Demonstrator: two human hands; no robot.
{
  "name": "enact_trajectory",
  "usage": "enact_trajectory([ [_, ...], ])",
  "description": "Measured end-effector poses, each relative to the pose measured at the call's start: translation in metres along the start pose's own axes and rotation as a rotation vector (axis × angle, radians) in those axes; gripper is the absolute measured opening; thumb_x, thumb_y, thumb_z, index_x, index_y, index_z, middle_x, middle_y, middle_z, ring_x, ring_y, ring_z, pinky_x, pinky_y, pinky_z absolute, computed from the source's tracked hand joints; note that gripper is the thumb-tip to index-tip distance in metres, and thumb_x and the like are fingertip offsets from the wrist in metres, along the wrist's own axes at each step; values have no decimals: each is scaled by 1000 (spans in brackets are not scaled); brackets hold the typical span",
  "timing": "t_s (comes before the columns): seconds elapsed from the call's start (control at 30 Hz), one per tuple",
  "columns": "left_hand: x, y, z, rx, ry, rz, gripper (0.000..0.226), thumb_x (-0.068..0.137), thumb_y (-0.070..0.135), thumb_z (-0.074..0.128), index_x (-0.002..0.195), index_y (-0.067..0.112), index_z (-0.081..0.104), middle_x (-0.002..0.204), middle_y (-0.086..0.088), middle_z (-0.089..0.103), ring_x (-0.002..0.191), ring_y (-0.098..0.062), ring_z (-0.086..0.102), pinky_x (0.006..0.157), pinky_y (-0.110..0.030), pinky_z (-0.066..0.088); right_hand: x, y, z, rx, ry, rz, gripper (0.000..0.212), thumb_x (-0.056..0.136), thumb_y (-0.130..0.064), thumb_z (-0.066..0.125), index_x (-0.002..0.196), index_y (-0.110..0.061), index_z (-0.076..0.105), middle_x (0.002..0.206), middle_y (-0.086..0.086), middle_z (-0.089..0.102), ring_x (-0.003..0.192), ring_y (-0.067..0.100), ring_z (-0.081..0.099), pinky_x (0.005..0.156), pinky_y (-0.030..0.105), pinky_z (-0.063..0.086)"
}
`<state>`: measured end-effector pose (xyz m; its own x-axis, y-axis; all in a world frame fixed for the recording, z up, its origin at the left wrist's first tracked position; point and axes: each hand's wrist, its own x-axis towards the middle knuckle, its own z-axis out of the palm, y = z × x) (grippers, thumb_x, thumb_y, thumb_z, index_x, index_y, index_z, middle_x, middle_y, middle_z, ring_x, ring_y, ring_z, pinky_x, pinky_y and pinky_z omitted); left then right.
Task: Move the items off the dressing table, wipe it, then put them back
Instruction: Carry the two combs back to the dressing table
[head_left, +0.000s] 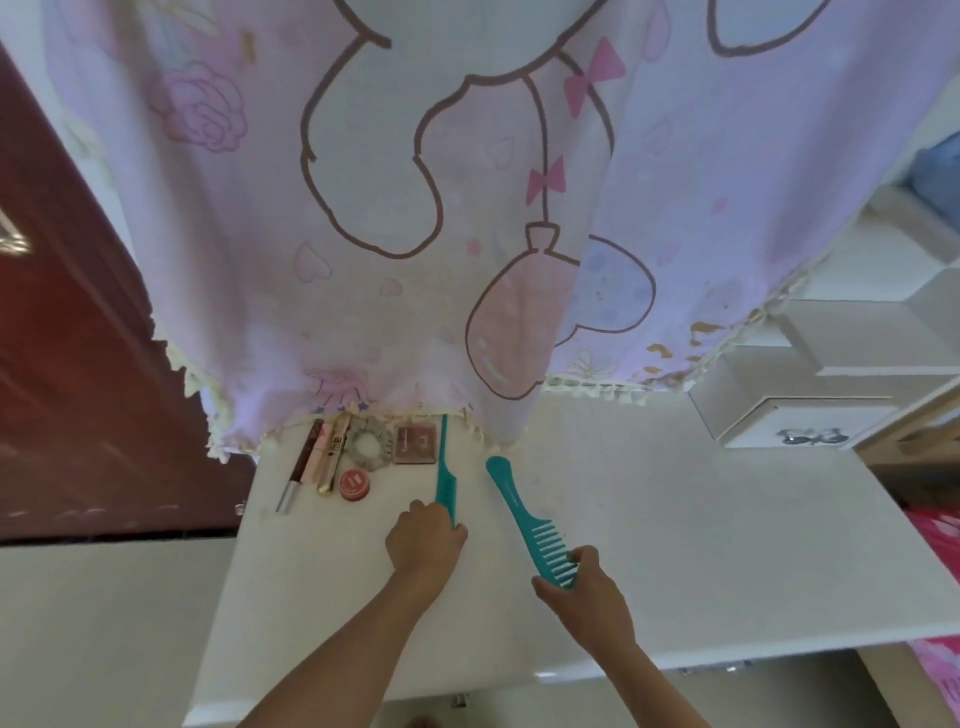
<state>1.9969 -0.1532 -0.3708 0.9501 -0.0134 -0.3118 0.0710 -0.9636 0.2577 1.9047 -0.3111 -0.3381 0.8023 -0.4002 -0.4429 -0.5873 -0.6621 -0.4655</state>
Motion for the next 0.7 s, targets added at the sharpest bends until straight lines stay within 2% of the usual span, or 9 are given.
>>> enact_trajectory([
  [0.1,-6,-11,2,21,54,2,38,90,47,40,101,14,56,105,-3,55,93,-19,54,62,-28,37,11,-13,8,-74,1,-53,40,79,-44,60,95,-23,30,82,-10,55,63,6,56,49,17,40],
  [0.17,-12,-28,2,81,101,17,37,91,46,38,103,15,55,108,-2,55,98,-19,50,70,-29,37,20,-23,15,-106,-2,-91,40,79,-44,59,94,-22,29,80,-11,53,61,6,53,46,18,36],
  [0.27,-21,-63,7,132,134,5,40,92,41,34,122,19,47,128,-2,47,117,-21,40,90,-32,34,33,-38,24,-108,4,-111,38,82,-43,56,93,-20,29,78,-9,53,59,8,50,44,20,32],
  [0.37,-32,-90,11,98,89,-31,51,93,43,32,139,21,28,149,-3,24,135,-22,21,106,-37,23,42,-51,35,-87,26,-92,37,84,-44,53,92,-19,27,83,-4,53,65,15,52,52,25,36],
  [0.43,-38,-99,13,83,62,-42,54,93,44,32,142,22,23,153,-2,15,139,-22,14,110,-38,19,45,-56,41,-109,25,-86,37,85,-44,50,92,-18,25,84,-2,53,67,18,52,55,26,37],
  [0.57,-42,-104,11,37,30,-33,56,92,44,35,142,23,22,154,2,11,140,-19,11,112,-39,17,49,-61,47,-228,11,-127,38,86,-47,48,92,-17,26,90,1,56,69,19,51,57,26,38],
  [0.7,-41,-104,8,15,26,-46,55,92,43,36,142,23,24,154,3,11,140,-19,10,112,-39,16,49,-64,47,-317,-13,-159,42,87,-49,46,105,-12,38,104,4,52,82,21,55,62,27,39],
])
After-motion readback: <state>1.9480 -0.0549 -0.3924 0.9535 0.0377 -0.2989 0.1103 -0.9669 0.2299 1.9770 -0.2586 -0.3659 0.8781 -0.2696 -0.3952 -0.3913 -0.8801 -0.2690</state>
